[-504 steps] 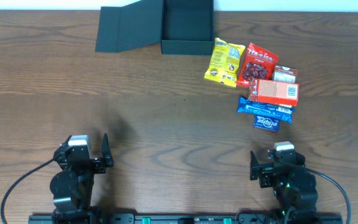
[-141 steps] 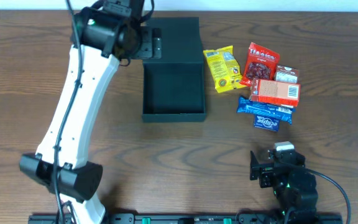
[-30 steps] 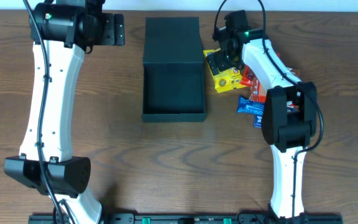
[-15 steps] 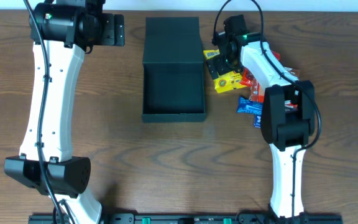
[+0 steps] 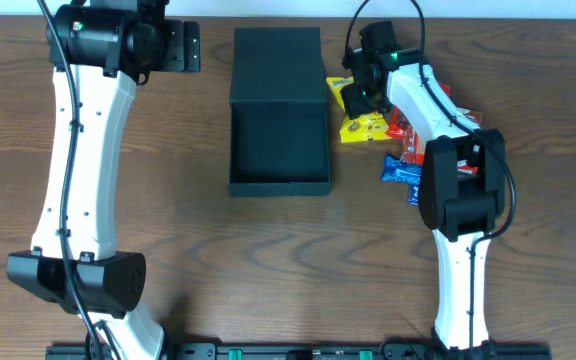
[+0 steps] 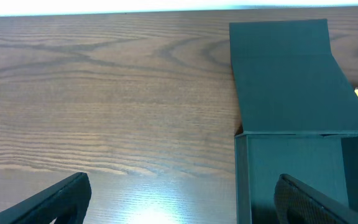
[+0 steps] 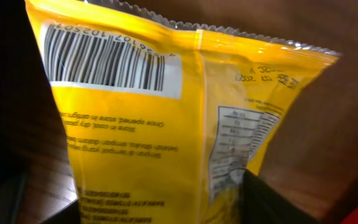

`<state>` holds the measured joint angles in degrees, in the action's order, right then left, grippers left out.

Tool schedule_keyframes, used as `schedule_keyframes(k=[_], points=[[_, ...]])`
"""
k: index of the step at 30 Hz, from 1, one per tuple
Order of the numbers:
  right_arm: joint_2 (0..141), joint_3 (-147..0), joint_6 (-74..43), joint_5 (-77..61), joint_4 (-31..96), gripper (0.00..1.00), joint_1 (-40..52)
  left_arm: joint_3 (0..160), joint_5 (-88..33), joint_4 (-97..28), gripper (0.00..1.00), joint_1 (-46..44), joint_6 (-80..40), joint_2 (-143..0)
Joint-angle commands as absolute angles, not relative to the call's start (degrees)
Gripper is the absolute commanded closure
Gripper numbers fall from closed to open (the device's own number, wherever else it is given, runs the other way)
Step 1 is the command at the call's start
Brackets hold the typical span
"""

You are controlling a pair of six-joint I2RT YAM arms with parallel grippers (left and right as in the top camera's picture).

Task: Pack container
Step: 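Grasp the yellow snack bag with the right gripper and lift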

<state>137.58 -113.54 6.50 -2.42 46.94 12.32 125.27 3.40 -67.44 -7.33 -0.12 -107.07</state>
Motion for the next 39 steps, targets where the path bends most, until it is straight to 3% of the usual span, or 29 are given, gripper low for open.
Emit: schedule_keyframes(k=[1, 13, 15, 16, 17, 26, 36, 39], points=[[138.87, -117.30, 5.82, -3.22, 47.22, 0.49, 12.75, 125.62, 3.57, -67.26, 0.05, -7.03, 0.93, -107.24], [138.87, -138.28, 4.75, -0.16, 58.04, 0.55, 12.29, 125.62, 6.61, -66.98, 0.05, -7.01, 1.67, -107.24], [138.87, -140.22, 4.78, 1.58, 59.13, 0.46, 12.47, 125.62, 6.59, -66.98, 0.05, -6.96, 2.15, -107.24], [138.87, -140.29, 4.78, 2.20, 59.20, 0.31, 12.47, 125.62, 6.59, -66.94, 0.05, -6.92, 2.52, -107.24], [138.93, -139.90, 5.06, 2.02, 59.42, 0.27, 12.45, 125.62, 6.59, -66.92, 0.05, -6.87, 2.83, -107.24], [142.71, -130.78, 5.17, -4.12, 57.45, 0.07, 12.47, 125.62, 6.57, -66.50, 0.05, -6.28, 2.85, -107.24], [148.24, -130.37, 5.15, -4.12, 57.93, 0.05, 12.40, 125.64, 6.57, -66.13, 0.05, -6.28, 2.83, -107.24], [148.83, -130.37, 4.97, -4.10, 57.98, 0.17, 12.40, 125.62, 6.57, -66.08, 0.05, -6.28, 2.83, -107.24]])
